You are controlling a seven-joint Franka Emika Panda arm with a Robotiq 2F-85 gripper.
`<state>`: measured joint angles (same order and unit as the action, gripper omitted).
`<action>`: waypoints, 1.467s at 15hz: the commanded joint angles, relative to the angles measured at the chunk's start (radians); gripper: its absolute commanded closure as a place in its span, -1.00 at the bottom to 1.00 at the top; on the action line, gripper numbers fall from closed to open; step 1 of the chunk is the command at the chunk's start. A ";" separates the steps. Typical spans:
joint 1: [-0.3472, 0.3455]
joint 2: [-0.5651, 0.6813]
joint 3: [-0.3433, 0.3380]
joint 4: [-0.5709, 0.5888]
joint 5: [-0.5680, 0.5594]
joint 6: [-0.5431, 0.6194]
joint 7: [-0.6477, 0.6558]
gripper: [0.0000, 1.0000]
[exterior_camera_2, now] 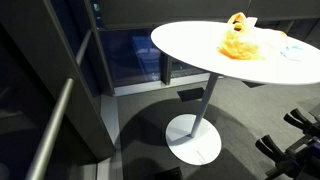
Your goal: Put the blue container in the plastic bag
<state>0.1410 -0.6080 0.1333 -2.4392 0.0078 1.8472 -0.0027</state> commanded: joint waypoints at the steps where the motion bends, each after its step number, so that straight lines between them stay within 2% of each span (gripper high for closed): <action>1: 0.002 0.001 -0.001 0.002 -0.001 -0.003 0.001 -1.00; 5: 0.002 0.001 -0.001 0.002 -0.001 -0.003 0.001 -1.00; 10: -0.020 0.066 -0.003 0.065 -0.028 -0.005 0.005 -1.00; 17: -0.078 0.217 -0.003 0.180 -0.120 0.003 0.048 -1.00; 22: -0.129 0.324 -0.022 0.227 -0.193 0.017 0.124 -1.00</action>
<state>0.0335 -0.3533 0.1230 -2.2644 -0.1411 1.8656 0.0617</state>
